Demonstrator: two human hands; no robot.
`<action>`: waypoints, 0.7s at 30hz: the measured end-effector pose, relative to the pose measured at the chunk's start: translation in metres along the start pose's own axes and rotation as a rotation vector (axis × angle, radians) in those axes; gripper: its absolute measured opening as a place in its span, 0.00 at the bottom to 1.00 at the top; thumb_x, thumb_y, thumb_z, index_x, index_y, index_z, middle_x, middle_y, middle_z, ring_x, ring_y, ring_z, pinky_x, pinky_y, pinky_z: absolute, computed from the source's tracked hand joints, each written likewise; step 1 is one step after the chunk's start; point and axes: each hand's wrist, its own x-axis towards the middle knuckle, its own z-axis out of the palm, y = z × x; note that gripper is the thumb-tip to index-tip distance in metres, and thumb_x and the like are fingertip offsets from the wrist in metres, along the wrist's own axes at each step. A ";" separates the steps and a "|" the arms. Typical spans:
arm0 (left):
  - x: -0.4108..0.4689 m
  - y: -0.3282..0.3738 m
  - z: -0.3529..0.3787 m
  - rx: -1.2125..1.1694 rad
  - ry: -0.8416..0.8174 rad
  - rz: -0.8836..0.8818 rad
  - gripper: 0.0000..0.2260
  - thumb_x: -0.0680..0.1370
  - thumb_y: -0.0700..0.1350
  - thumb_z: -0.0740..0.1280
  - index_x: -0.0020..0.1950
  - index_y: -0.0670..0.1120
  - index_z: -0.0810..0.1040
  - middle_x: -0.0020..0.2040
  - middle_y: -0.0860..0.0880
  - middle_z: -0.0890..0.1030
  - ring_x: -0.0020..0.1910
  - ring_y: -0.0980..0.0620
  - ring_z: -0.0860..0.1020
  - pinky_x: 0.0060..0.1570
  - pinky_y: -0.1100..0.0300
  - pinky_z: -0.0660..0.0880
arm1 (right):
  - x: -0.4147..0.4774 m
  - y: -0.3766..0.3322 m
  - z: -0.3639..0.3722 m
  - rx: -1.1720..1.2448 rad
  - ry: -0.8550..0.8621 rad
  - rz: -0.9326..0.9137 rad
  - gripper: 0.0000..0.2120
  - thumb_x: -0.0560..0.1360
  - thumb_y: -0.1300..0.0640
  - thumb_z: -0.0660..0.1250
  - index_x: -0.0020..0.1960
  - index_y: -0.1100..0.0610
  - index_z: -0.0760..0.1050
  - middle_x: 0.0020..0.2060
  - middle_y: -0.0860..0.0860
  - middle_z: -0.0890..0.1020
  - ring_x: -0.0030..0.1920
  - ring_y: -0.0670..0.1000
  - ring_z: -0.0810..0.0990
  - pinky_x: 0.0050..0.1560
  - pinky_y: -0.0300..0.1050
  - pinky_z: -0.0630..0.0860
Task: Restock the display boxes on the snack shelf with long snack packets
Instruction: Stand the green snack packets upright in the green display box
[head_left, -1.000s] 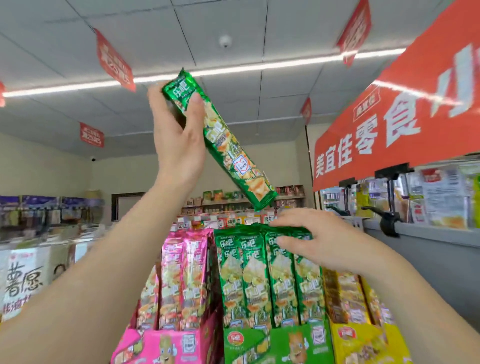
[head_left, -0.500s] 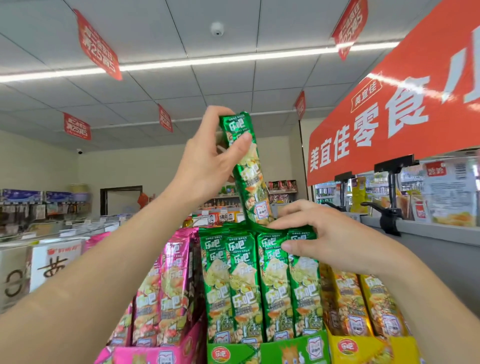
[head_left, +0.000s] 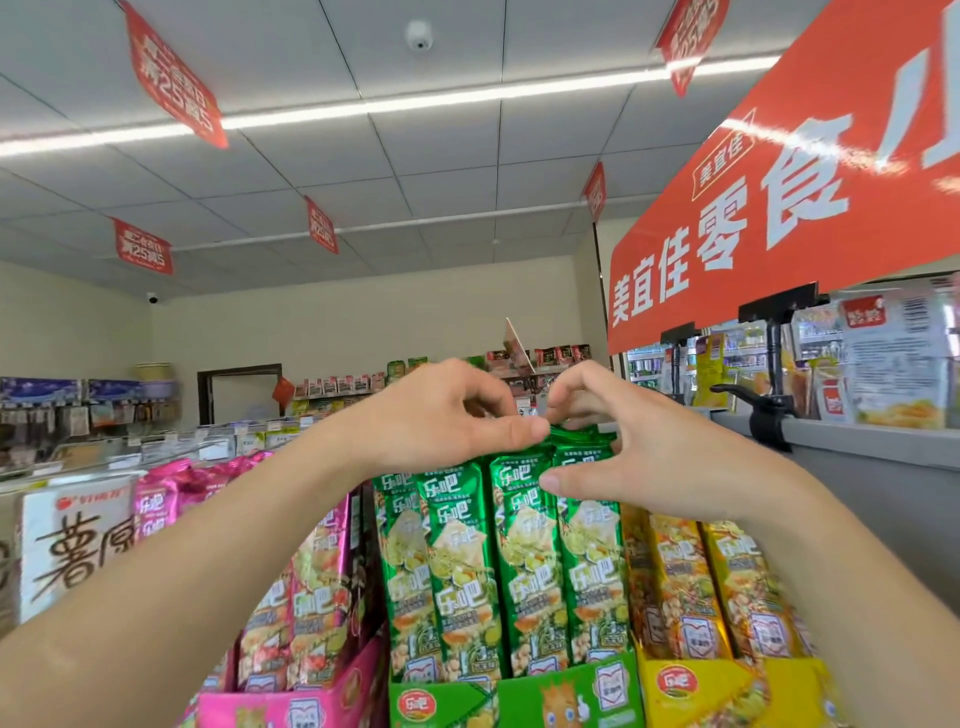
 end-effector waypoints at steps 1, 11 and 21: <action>-0.005 0.003 0.000 0.004 -0.051 0.003 0.30 0.68 0.75 0.61 0.42 0.49 0.82 0.33 0.49 0.77 0.33 0.51 0.74 0.38 0.54 0.71 | 0.000 -0.001 -0.001 -0.002 -0.021 0.003 0.23 0.68 0.40 0.74 0.57 0.37 0.66 0.62 0.35 0.74 0.63 0.36 0.71 0.56 0.39 0.69; -0.024 0.014 -0.004 0.024 -0.115 0.049 0.15 0.76 0.64 0.59 0.40 0.60 0.81 0.37 0.59 0.81 0.40 0.60 0.79 0.46 0.62 0.74 | -0.004 -0.009 -0.005 -0.077 -0.044 -0.074 0.39 0.62 0.23 0.56 0.70 0.38 0.68 0.70 0.34 0.68 0.69 0.36 0.64 0.68 0.41 0.64; -0.009 -0.002 0.003 0.135 -0.143 -0.173 0.18 0.83 0.58 0.55 0.55 0.51 0.81 0.55 0.44 0.83 0.53 0.51 0.80 0.59 0.52 0.74 | -0.005 -0.016 0.005 -0.355 -0.058 -0.097 0.34 0.69 0.28 0.51 0.73 0.36 0.63 0.70 0.35 0.69 0.72 0.41 0.65 0.73 0.55 0.61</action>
